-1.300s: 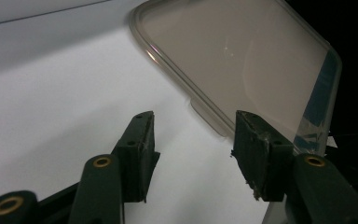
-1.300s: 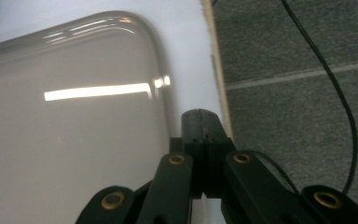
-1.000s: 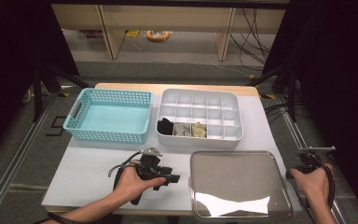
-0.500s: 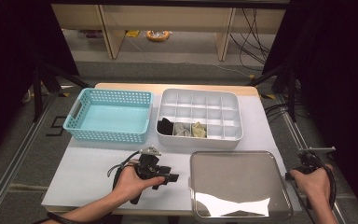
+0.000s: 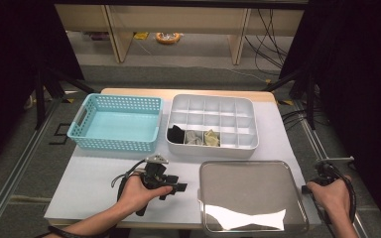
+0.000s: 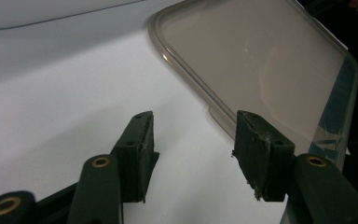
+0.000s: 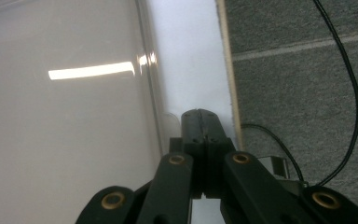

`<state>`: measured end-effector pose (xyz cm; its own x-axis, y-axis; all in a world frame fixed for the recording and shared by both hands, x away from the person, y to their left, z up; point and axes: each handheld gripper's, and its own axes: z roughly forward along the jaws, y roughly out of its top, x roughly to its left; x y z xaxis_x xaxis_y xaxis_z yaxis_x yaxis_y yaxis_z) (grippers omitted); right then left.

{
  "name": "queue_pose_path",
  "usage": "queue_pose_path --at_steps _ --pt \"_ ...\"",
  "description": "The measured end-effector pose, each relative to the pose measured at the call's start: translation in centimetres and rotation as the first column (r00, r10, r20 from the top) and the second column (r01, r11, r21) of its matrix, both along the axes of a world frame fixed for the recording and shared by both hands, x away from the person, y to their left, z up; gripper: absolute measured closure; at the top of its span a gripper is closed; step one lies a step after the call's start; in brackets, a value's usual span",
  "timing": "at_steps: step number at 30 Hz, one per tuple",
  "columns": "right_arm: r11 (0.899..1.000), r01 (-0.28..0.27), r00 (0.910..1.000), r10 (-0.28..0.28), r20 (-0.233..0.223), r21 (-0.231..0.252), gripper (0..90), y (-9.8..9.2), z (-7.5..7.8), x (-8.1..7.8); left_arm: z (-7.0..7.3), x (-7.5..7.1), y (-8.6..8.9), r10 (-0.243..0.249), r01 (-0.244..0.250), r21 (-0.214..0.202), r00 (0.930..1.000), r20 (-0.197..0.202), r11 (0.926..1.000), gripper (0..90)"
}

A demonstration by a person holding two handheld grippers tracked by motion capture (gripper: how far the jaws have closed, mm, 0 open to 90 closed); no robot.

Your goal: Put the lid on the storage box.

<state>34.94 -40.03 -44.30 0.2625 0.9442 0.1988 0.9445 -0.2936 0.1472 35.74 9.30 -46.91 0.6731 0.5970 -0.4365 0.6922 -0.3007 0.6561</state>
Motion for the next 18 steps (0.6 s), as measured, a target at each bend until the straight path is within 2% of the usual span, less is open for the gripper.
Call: queue_pose_path --at_steps 2,3,4,5,7,8,10,11,12,14,15,16,17,18 --pt "0.999 -0.048 0.9986 0.048 0.02 -0.006 90.0 0.1 -0.4 0.0 -0.1 0.0 0.2 0.004 -0.004 0.005 1.0 -0.007 1.0 47.1" --pt "1.0 -0.02 0.9998 0.02 -0.007 0.016 90.0 0.6 -0.1 0.0 -0.1 0.0 0.2 0.008 -0.008 0.013 0.9999 -0.008 0.9999 47.1" --pt "0.998 -0.064 0.9977 0.064 0.02 0.01 90.0 0.7 -0.4 -0.1 -0.2 -0.1 0.3 0.015 -0.015 0.013 0.9999 -0.004 0.9998 47.1" --pt "0.998 -0.067 0.9977 0.067 0.01 0.006 90.0 1.0 -0.4 -0.1 -0.2 0.0 0.5 0.004 -0.004 0.014 0.9999 -0.015 0.9999 47.1" --pt "0.998 -0.05 0.9987 0.05 -0.01 0.023 90.0 1.9 -0.2 -0.1 -0.2 -0.1 0.7 0.02 -0.02 0.025 0.9997 -0.013 0.9995 47.0" --pt "0.999 -0.042 0.9991 0.042 0.009 0.031 90.0 2.3 -0.3 -0.1 -0.3 0.0 0.8 0.012 -0.012 0.023 0.9995 -0.028 0.9997 47.1" --pt "0.998 -0.053 0.9982 0.053 -0.026 0.025 90.0 2.9 -0.2 -0.2 -0.4 -0.1 1.0 0.026 -0.025 0.035 0.9994 -0.022 0.9991 47.1" --pt "0.997 -0.076 0.9971 0.076 0.006 0.026 90.0 3.1 -0.5 -0.2 -0.4 -0.1 1.1 0.018 -0.016 0.037 0.9992 -0.036 0.9992 47.2" --pt "0.997 -0.067 0.9974 0.066 0.028 0.033 90.0 3.5 -0.7 -0.2 -0.4 -0.1 1.2 0.031 -0.029 0.043 0.999 -0.032 0.9986 47.2" --pt "0.996 -0.073 0.9973 0.073 -0.005 0.047 90.0 4.3 -0.4 -0.2 -0.5 -0.1 1.5 0.025 -0.022 0.055 0.9985 -0.048 0.9983 47.3" --pt "0.993 -0.115 0.9929 0.114 0.033 0.014 90.0 4.4 -0.9 -0.3 -0.6 -0.1 1.5 0.036 -0.033 0.058 0.9981 -0.05 0.9978 47.3" --pt "0.997 -0.061 0.998 0.062 -0.014 0.051 90.0 5.1 -0.4 -0.2 -0.6 -0.1 1.7 0.03 -0.027 0.055 0.9972 -0.068 0.9981 47.4" --pt "0.995 -0.09 0.9959 0.09 0.006 0.044 90.0 5.3 -0.6 -0.3 -0.6 -0.1 1.8 0.039 -0.034 0.062 0.997 -0.068 0.9975 47.4" --pt "0.997 -0.068 0.9976 0.067 0.014 0.021 90.0 5.8 -0.8 -0.4 -0.5 -0.1 1.9 0.039 -0.033 0.086 0.997 -0.067 0.9957 47.4"
